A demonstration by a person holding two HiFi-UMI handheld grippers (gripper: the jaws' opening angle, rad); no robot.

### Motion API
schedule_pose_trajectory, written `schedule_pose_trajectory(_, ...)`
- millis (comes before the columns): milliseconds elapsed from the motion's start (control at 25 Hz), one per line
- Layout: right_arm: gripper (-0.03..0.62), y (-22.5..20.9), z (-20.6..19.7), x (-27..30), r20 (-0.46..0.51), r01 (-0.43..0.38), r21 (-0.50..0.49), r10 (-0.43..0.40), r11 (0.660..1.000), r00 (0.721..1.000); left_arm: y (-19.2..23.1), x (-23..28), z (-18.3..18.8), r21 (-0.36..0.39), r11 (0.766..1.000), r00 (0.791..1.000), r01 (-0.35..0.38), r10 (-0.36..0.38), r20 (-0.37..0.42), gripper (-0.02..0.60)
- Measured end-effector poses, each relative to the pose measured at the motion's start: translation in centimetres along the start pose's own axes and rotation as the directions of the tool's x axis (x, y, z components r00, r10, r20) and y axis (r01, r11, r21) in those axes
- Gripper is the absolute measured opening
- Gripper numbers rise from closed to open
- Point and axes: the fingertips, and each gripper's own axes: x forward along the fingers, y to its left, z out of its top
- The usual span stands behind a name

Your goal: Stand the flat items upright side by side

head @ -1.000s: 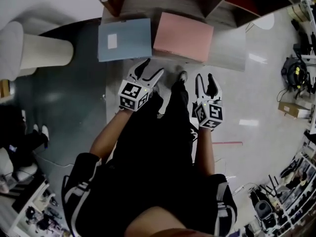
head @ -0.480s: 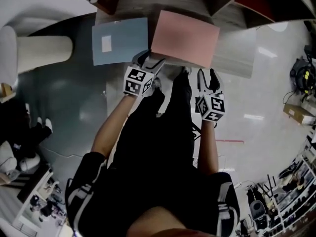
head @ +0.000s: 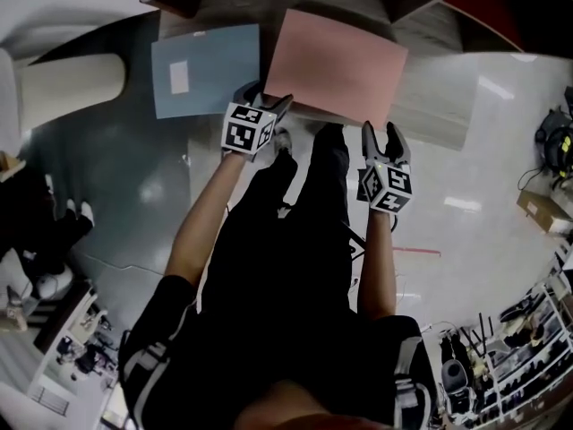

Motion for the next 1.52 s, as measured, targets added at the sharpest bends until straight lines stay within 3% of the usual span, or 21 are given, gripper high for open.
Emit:
schedule_pose_trajectory(280,0.265,-1.4,-1.5,1.9,-0.056,0.006,0.009,-0.005,1.0,0.998,0.8,1.7,-0.6,-0.064,0.998,0.998,-0.01,0.005,-0.064,0.307)
schedule_pose_trajectory(600,0.273,-2.5,-3.0,2.7,-0.097,0.002,0.02,0.0,1.0,0.995,1.5,2.5,-1.0,-0.067,0.996,0.993,-0.059,0.052,-0.109,0.321)
schedule_pose_trajectory(760,0.276,-2.5,-3.5,3.3,-0.119,-0.02,0.03,0.023,0.999,0.993,1.4,2.9,-1.4,-0.097,0.994,0.991,-0.046,0.033,-0.132,0.325)
schedule_pose_trajectory(1120,0.282,-2.6,-4.5,3.9,-0.155,-0.052,0.072,0.063,0.996,0.986,0.2,2.9,-2.1,-0.079,0.997,0.985,-0.014,0.0,-0.172,0.327)
schedule_pose_trajectory(1520,0.287,-4.8,-4.8,3.9,-0.147,0.013,0.108,0.003,0.994,0.989,-0.4,3.0,-2.3,-0.072,0.997,0.984,0.01,-0.023,-0.177,0.327)
